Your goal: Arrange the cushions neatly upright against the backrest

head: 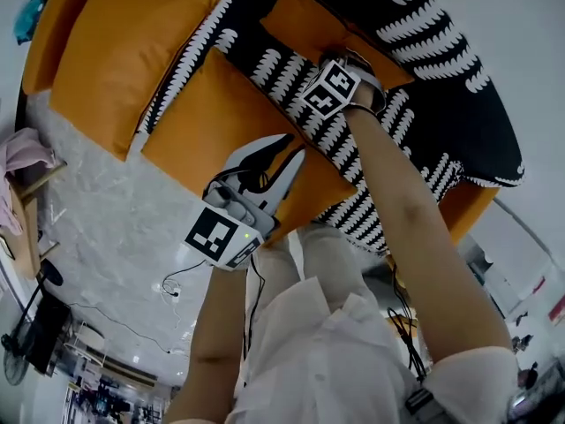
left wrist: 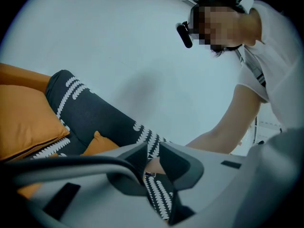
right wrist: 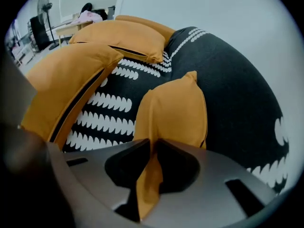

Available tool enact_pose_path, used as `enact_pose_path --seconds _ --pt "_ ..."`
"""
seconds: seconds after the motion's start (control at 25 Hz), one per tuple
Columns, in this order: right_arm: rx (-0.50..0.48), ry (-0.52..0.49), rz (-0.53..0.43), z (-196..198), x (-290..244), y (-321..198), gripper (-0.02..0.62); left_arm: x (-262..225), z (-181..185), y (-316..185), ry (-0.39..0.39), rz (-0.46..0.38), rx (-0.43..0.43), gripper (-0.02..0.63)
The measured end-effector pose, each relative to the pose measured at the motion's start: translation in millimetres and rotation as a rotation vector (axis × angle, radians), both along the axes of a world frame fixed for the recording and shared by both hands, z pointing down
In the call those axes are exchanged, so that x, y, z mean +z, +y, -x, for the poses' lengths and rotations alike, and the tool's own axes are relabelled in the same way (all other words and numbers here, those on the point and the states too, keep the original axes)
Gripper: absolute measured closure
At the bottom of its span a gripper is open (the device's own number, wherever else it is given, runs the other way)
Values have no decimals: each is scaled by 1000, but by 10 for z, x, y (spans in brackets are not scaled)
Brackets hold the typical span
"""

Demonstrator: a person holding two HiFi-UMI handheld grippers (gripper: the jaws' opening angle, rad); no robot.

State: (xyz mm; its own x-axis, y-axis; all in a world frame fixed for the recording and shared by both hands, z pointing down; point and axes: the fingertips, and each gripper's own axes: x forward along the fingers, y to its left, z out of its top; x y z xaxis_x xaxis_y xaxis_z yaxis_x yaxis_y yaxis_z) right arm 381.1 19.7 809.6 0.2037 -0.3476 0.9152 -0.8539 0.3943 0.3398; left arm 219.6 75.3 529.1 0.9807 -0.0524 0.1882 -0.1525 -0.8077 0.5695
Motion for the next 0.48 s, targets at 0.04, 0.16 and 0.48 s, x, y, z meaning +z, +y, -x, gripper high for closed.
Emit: enact_pose_path --seconds 0.04,0.16,0.48 --pt "8 -24 4 -5 5 -11 528 32 25 15 -1 3 -2 520" --pt "36 -97 -1 30 -31 2 498 56 73 43 4 10 -7 520" --pt "80 -138 -33 56 -264 -80 443 -118 120 -41 21 -20 -11 518"
